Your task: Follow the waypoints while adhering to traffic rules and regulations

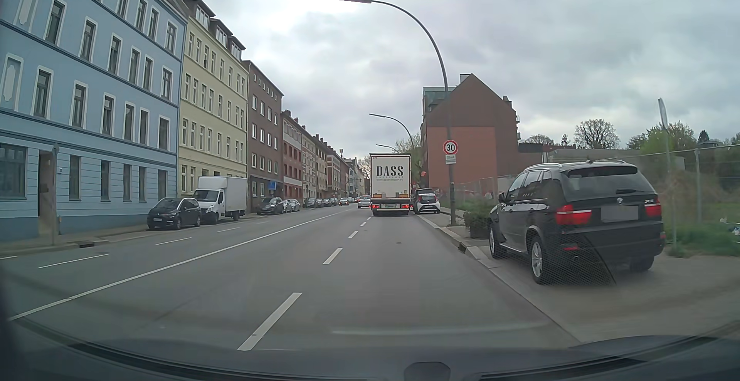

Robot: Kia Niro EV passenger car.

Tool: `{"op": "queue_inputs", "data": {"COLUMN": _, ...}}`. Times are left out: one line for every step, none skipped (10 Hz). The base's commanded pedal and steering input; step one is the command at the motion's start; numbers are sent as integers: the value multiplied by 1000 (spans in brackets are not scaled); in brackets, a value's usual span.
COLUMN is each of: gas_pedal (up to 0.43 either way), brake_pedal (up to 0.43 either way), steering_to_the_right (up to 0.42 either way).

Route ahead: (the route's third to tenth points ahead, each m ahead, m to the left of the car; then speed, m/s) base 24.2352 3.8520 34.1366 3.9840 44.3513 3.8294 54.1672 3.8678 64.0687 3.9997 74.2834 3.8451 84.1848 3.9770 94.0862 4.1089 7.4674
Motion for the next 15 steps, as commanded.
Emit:
{"op": "queue_inputs", "data": {"gas_pedal": 87, "brake_pedal": 0, "steering_to_the_right": -4}}
{"op": "queue_inputs", "data": {"gas_pedal": 87, "brake_pedal": 0, "steering_to_the_right": -4}}
{"op": "queue_inputs", "data": {"gas_pedal": 87, "brake_pedal": 6, "steering_to_the_right": -3}}
{"op": "queue_inputs", "data": {"gas_pedal": 87, "brake_pedal": 6, "steering_to_the_right": -2}}
{"op": "queue_inputs", "data": {"gas_pedal": 87, "brake_pedal": 0, "steering_to_the_right": -2}}
{"op": "queue_inputs", "data": {"gas_pedal": 87, "brake_pedal": 6, "steering_to_the_right": -1}}
{"op": "queue_inputs", "data": {"gas_pedal": 87, "brake_pedal": 0, "steering_to_the_right": -1}}
{"op": "queue_inputs", "data": {"gas_pedal": 87, "brake_pedal": 0, "steering_to_the_right": -1}}
{"op": "queue_inputs", "data": {"gas_pedal": 87, "brake_pedal": 0, "steering_to_the_right": -1}}
{"op": "queue_inputs", "data": {"gas_pedal": 87, "brake_pedal": 6, "steering_to_the_right": -1}}
{"op": "queue_inputs", "data": {"gas_pedal": 87, "brake_pedal": 0, "steering_to_the_right": -1}}
{"op": "queue_inputs", "data": {"gas_pedal": 87, "brake_pedal": 6, "steering_to_the_right": -1}}
{"op": "queue_inputs", "data": {"gas_pedal": 87, "brake_pedal": 0, "steering_to_the_right": -1}}
{"op": "queue_inputs", "data": {"gas_pedal": 87, "brake_pedal": 0, "steering_to_the_right": -1}}
{"op": "queue_inputs", "data": {"gas_pedal": 87, "brake_pedal": 0, "steering_to_the_right": -1}}
